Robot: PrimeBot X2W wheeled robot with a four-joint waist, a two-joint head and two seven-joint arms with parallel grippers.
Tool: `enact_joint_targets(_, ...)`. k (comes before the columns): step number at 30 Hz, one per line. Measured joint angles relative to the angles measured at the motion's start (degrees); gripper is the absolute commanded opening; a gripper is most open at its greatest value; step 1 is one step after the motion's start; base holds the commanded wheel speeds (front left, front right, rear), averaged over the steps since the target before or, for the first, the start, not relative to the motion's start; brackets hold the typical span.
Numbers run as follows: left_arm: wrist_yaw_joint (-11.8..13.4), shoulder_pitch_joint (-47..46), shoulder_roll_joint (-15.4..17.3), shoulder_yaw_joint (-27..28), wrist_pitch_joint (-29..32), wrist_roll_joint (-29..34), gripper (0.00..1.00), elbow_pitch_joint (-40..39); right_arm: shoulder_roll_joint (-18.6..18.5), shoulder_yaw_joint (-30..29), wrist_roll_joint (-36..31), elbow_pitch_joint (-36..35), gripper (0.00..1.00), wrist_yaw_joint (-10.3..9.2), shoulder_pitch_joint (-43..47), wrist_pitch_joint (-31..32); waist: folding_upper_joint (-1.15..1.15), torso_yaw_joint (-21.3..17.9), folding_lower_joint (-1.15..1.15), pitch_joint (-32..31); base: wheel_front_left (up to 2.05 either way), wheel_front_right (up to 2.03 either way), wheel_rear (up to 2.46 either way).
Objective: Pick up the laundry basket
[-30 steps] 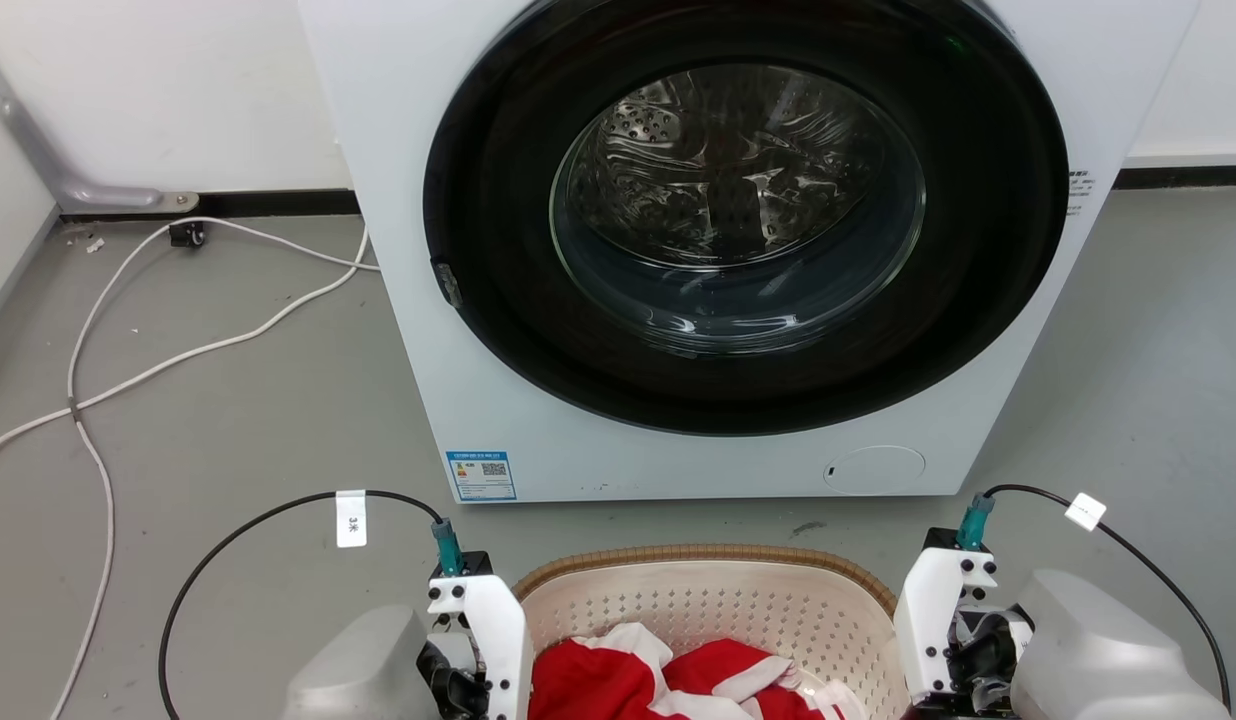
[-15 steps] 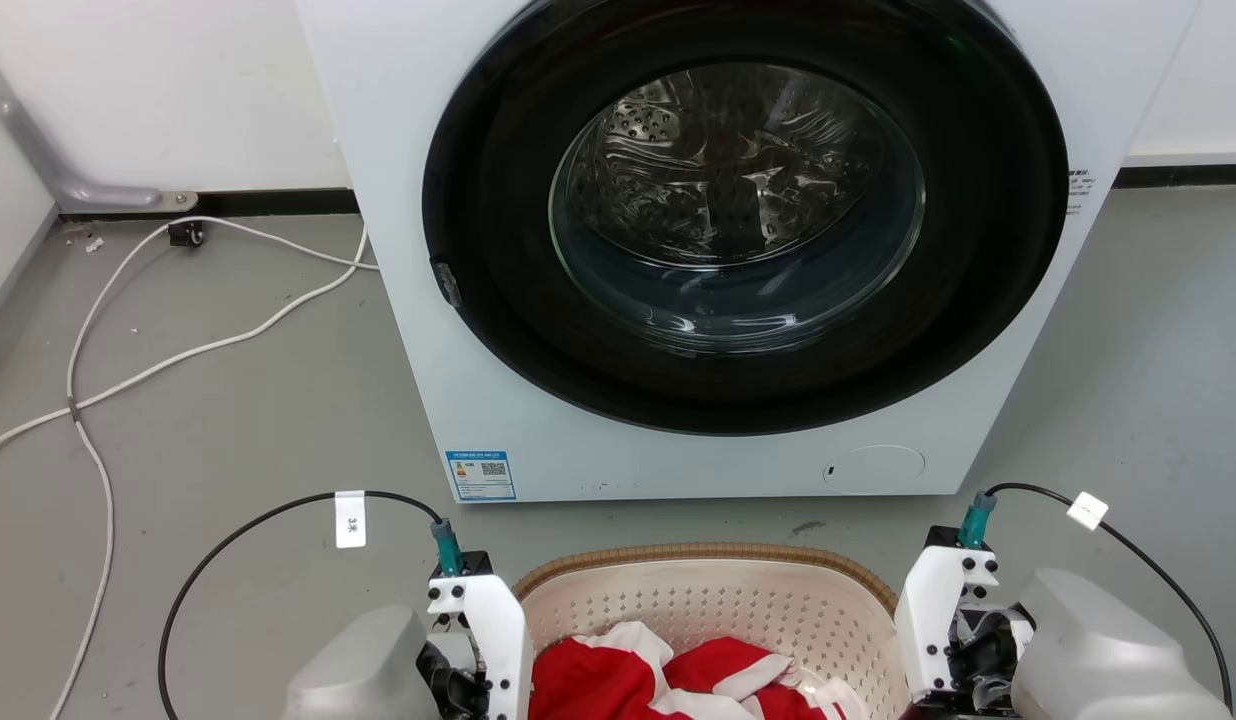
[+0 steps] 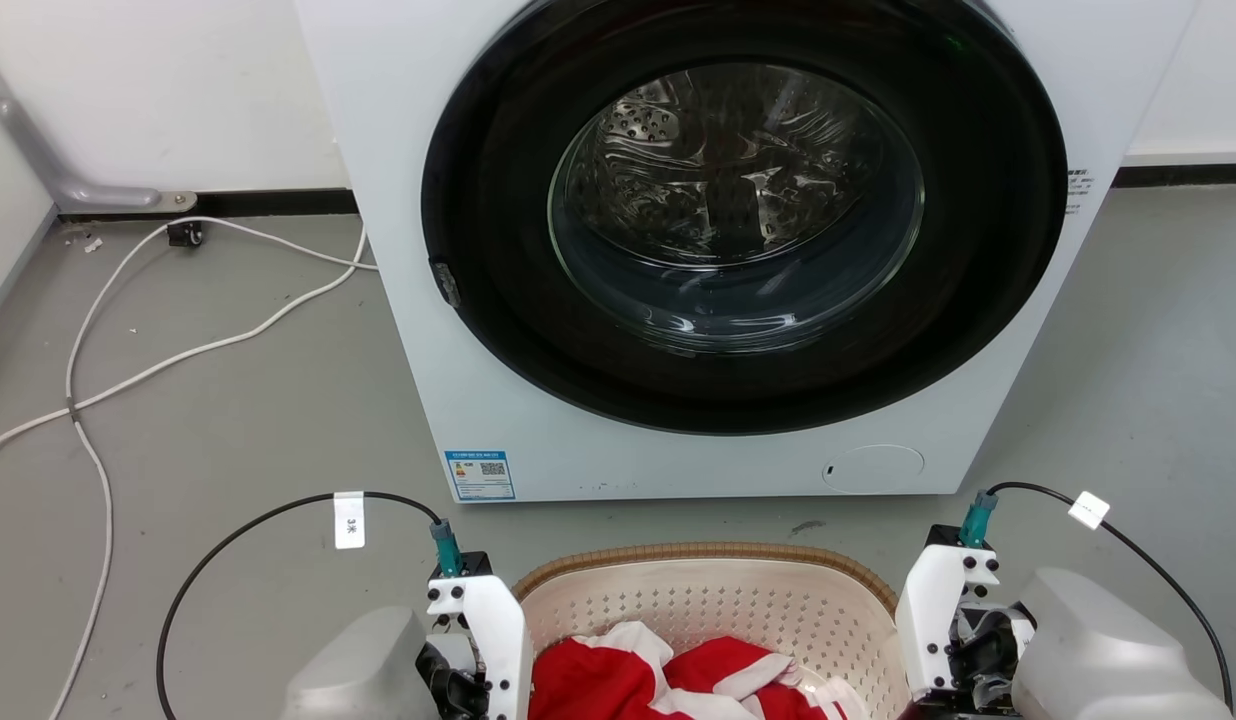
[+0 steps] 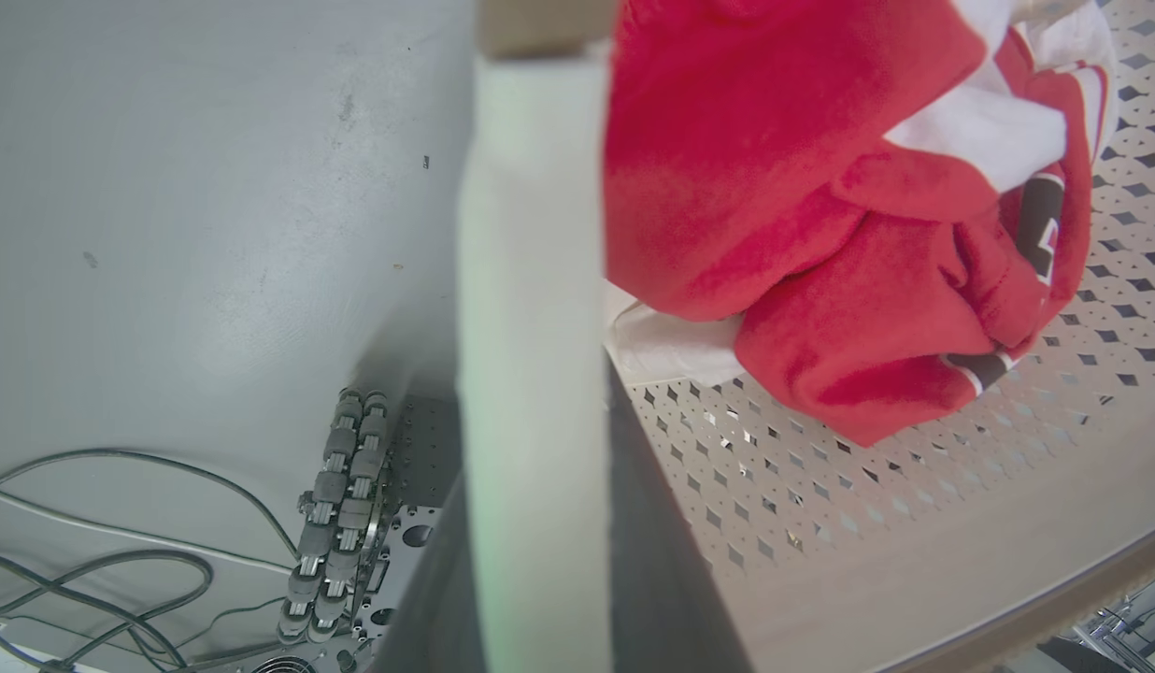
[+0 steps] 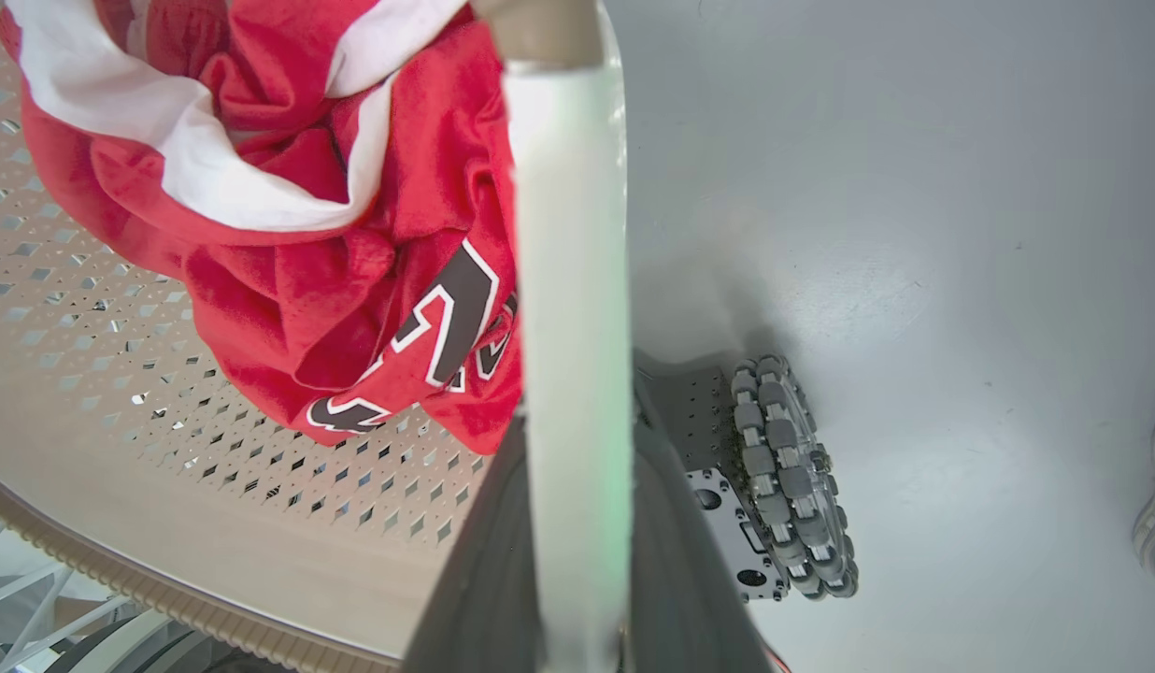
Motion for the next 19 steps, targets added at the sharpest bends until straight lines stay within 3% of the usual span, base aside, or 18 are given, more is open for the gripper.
enact_joint_targets(19, 0.0, -0.5, 0.1, -1.0, -0.4, -1.0, 0.00, 0.0, 0.1, -0.9, -0.6, 0.0, 0.00, 0.00, 0.0, -0.5, 0.00, -0.2, 0.00, 0.5, 0.00, 0.00, 0.00)
